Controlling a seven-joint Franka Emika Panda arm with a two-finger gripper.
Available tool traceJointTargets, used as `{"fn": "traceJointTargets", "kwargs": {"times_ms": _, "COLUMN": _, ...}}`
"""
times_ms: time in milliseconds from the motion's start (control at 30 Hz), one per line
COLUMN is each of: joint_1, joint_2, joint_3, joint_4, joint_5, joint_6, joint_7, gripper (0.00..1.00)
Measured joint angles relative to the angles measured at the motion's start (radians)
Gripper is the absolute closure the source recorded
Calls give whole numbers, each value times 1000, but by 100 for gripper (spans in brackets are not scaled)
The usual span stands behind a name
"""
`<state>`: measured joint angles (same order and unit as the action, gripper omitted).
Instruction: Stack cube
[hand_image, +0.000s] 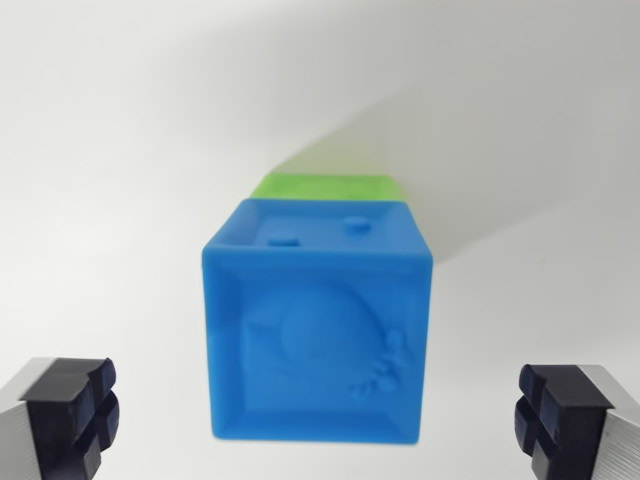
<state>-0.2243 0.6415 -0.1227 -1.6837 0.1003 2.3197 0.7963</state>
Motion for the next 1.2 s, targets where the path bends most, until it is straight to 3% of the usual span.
{"fn": "traceJointTargets", "kwargs": {"times_ms": 533, "joint_1": 3, "joint_2": -98, "joint_3": -7, "joint_4": 12, "joint_5": -15, "joint_6": -109, "joint_7": 7, "gripper": 0}}
{"fn": "traceJointTargets", "kwargs": {"times_ms": 1200, "joint_1": 3, "joint_2": -193, "joint_3": -10, "joint_4": 93, "joint_5": -32, "joint_6": -283, "joint_7": 18, "gripper": 0}}
